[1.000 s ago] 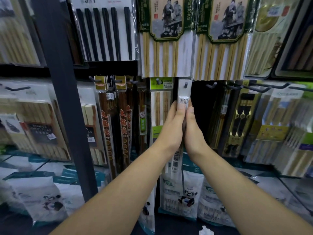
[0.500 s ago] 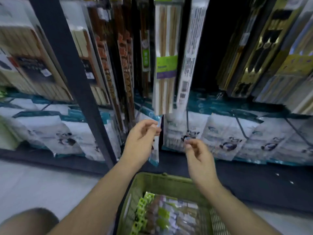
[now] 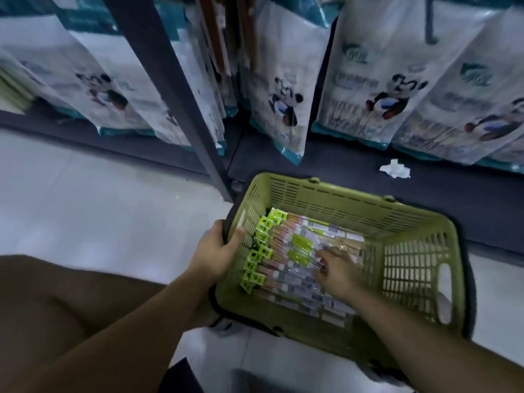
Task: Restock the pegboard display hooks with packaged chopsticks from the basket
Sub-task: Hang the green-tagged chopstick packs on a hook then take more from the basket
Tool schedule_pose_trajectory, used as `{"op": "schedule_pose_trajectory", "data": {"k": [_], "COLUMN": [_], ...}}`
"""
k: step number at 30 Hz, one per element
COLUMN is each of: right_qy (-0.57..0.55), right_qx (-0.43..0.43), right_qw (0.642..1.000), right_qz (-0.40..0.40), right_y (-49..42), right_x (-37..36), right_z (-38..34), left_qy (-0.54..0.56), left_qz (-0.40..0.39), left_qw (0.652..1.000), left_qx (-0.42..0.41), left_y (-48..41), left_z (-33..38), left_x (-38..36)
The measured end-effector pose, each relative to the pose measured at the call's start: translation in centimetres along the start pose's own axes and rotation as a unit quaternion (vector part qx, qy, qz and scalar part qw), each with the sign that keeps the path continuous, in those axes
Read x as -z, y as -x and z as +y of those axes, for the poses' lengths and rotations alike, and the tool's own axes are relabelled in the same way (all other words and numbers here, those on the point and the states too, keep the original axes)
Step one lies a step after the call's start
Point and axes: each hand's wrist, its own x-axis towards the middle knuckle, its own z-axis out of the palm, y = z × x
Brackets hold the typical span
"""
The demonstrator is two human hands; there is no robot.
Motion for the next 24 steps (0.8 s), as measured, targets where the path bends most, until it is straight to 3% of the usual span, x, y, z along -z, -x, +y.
{"op": "schedule_pose_trajectory", "data": {"k": [10,14,19,24], "right_qy": [0.079,0.045,-0.033,-0.127], "right_qx": [0.022,0.018,-0.001,-0.033], "right_qw": [0.997,0.998,0.999,0.99], "right_qz": [0.001,-0.041,0.027,0.044], "right_y": [-2.5,-3.2,-2.5,-1.5], "right_x": [-2.0,-1.3,-0.8,0.4], "right_z": [0.0,-0.2,0.5,0.0], "left_qy": [0.035,0.05,0.042,0.013], "left_qz": [0.023,0.005,0.001,-0.003], "left_qw": [0.999,0.999,0.999,1.0], "left_qx": [0.008,0.006,-0.001,-0.002], "left_y": [-1.0,-1.0,-1.0,-0.9], "left_z": [-0.4,-0.4,-0.5,-0.3], "left_x": [-0.9,-0.9,-0.8,-0.6]}}
